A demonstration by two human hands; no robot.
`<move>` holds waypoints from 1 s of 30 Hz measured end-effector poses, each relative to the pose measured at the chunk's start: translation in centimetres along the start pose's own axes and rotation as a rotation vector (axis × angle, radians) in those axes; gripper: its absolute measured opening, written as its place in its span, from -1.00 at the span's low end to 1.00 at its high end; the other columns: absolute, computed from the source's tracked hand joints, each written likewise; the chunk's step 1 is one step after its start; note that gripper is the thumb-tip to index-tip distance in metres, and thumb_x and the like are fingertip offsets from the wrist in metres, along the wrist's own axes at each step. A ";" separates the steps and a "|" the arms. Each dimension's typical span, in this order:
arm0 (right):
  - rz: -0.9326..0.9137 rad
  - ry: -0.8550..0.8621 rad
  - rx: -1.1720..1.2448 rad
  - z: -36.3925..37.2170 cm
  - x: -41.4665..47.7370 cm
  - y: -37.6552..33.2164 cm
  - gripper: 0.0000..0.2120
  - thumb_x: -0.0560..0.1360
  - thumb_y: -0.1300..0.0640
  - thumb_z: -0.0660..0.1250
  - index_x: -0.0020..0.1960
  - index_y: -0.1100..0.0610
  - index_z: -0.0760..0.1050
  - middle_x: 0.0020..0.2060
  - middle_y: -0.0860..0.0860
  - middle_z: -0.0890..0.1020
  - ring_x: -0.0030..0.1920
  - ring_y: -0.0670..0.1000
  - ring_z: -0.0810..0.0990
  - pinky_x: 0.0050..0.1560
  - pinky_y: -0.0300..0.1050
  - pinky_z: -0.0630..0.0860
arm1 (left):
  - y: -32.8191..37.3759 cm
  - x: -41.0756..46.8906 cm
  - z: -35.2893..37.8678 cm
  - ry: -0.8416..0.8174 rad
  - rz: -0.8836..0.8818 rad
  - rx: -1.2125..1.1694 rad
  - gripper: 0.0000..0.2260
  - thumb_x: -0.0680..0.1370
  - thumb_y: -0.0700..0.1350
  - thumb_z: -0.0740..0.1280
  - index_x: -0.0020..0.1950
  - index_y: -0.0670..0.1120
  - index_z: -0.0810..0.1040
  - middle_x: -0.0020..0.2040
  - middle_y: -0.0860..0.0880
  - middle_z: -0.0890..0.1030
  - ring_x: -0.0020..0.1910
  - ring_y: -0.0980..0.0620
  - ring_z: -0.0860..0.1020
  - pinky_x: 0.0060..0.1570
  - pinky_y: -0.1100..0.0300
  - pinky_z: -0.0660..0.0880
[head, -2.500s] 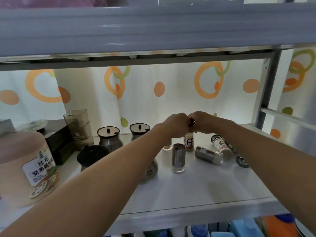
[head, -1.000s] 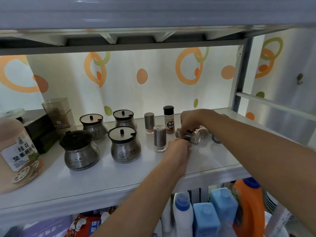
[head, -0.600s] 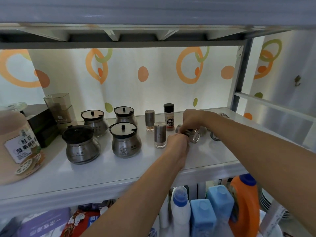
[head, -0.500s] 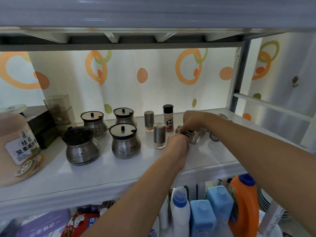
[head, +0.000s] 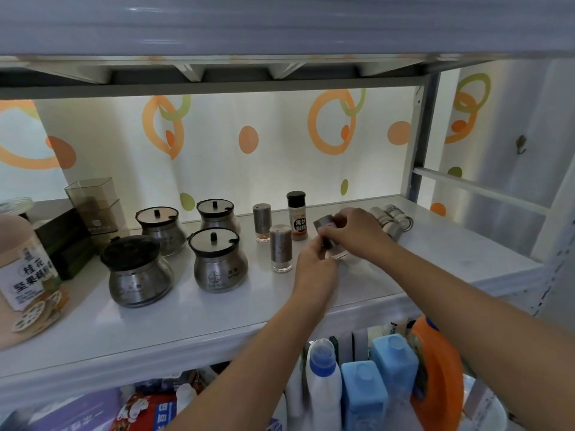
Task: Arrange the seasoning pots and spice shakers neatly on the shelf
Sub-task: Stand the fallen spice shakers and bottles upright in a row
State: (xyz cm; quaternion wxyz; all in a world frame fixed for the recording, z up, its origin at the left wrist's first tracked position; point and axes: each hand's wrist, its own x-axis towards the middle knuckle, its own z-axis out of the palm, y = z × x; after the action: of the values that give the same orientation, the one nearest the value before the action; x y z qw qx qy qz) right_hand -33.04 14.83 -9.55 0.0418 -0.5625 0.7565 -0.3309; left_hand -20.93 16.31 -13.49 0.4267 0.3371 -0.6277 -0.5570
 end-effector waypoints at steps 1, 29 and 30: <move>-0.004 0.048 0.038 0.1 -0.6 0.2 -0.60 0.44 -0.06 0.43 0.12 0.21 0.58 -0.04 0.06 0.66 -0.03 0.05 0.60 0.00 -0.07 0.50 | 0.0 -0.3 0.1 -0.002 0.023 0.019 -0.46 0.50 -0.46 0.14 0.32 0.07 0.43 -0.05 0.31 0.53 -0.10 0.44 0.52 -0.18 0.54 0.41; -0.025 0.084 0.258 3.0 -3.0 2.8 -0.58 0.34 -0.01 0.53 0.15 0.05 0.55 0.02 -0.01 0.61 -0.08 -0.08 0.57 -0.18 -0.29 0.39 | 0.0 -0.4 -1.0 -0.006 -0.025 0.211 -0.41 0.43 -0.44 0.09 0.35 -0.01 0.49 0.18 0.01 0.61 0.21 0.05 0.53 0.28 0.16 0.45; -0.025 0.083 0.256 3.2 -2.9 2.6 -0.57 0.33 -0.01 0.54 0.15 0.06 0.56 0.00 -0.03 0.61 -0.09 -0.09 0.57 -0.17 -0.27 0.40 | 0.1 -0.5 -0.9 0.005 -0.029 0.209 -0.42 0.43 -0.44 0.10 0.36 -0.01 0.48 0.18 0.01 0.61 0.20 0.04 0.54 0.27 0.15 0.45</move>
State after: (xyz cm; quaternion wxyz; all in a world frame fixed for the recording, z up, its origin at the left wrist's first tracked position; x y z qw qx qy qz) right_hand -32.78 16.32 -14.35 0.0778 -0.5477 0.7022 -0.4482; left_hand -19.90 16.36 -13.46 0.3828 0.3902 -0.6763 -0.4937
